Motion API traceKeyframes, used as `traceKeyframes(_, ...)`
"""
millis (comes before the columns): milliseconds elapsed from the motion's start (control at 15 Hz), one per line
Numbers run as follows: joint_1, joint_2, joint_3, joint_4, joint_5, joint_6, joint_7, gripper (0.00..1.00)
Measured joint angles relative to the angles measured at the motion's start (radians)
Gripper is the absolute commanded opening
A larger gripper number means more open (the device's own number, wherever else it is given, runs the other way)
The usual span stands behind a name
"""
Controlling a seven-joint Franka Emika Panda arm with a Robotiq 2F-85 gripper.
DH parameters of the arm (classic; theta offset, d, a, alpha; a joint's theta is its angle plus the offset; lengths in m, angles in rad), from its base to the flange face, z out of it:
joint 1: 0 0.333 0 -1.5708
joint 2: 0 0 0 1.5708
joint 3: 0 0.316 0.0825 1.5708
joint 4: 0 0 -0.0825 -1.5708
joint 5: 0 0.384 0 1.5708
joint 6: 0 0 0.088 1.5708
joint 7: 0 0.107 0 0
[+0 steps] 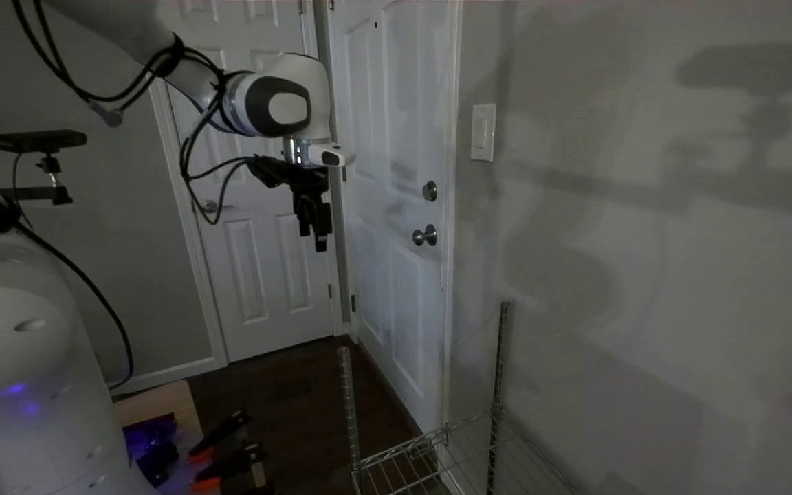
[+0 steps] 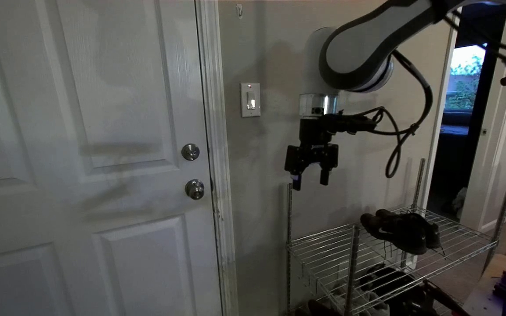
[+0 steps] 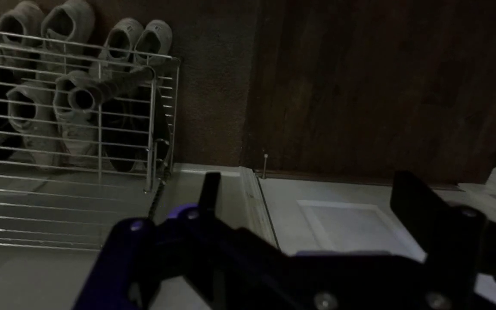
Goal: Flip the light switch on the wall
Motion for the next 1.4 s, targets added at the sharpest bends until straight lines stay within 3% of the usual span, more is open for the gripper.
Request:
traceKeyframes(133, -0.001, 0.100, 0.006, 0.064, -0.076, 0.079, 0.028, 1.00)
traceKeyframes(200, -0.001, 0.144, 0.006, 0.096, -0.129, 0.116, 0.058, 0.75)
traceKeyframes(267, -0.002, 0.185, 0.005, 0.128, -0.186, 0.151, 0.094, 0.73)
traceKeyframes(533, 0.001, 0.277, -0.005, 0.223, -0.482, 0.276, 0.288, 0.45)
traceKeyframes(933, 0.027, 0.299, -0.048, 0.304, -0.962, 0.293, 0.703, 0.08)
traceKeyframes(1200, 0.033, 0.304, -0.053, 0.337, -1.199, 0.251, 0.904, 0.01)
traceKeyframes(1400, 0.054, 0.317, -0.052, 0.367, -1.333, 0.169, 0.993, 0.04)
